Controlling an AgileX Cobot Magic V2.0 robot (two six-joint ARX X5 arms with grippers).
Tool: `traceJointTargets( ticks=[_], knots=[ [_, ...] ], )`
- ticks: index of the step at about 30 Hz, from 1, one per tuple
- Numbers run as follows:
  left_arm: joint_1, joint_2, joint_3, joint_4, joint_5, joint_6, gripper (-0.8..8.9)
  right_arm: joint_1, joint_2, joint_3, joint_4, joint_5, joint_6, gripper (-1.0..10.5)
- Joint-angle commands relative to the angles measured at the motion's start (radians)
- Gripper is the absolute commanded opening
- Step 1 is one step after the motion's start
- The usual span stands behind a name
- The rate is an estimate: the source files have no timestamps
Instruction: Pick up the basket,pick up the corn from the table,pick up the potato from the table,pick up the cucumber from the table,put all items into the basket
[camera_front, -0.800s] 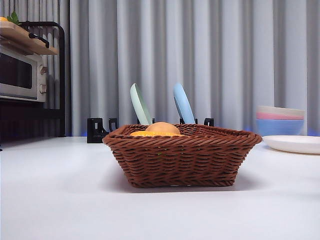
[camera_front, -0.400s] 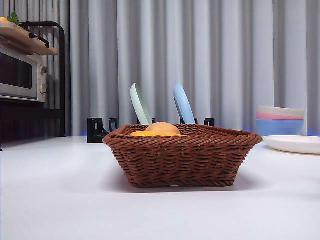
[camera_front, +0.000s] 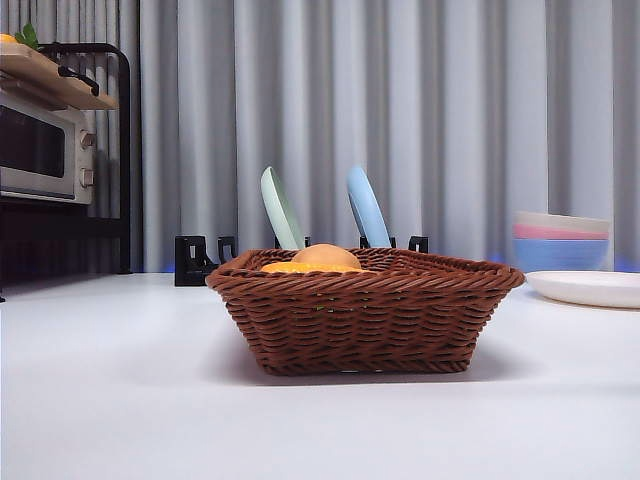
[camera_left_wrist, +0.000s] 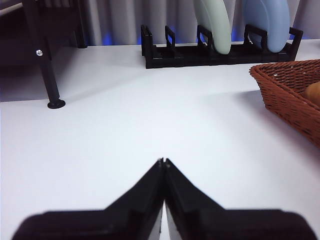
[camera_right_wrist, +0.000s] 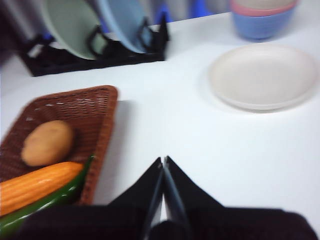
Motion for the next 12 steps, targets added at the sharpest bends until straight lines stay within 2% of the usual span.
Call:
traceJointTargets(
  ticks=[1, 4, 6, 9, 12],
  knots=[
    [0.003, -0.001, -0.014, 0.0, -0.002, -0.01, -0.03, -0.032, -0.035, -0.042, 0.066, -0.008, -0.092, 0.0],
    [0.003, -0.001, -0.014, 0.0, -0.002, -0.01, -0.03, -0.082, -0.092, -0.151, 0.241, -0.101, -0.185, 0.0],
    [0.003, -0.001, -0.014, 0.0, -0.002, -0.01, -0.03, -0.126, -0.142, -0.233, 0.337, -0.188, -0.217, 0.0],
    [0.003, -0.001, -0.014, 0.0, -0.002, -0.01, -0.03, -0.205, -0.229, -0.359, 0.424, -0.274, -0.225, 0.0],
    [0.003, -0.001, -0.014, 0.0, -0.002, -0.01, -0.03, -0.264, -0.306, -0.447, 0.434, -0.293, -0.216, 0.0]
  ],
)
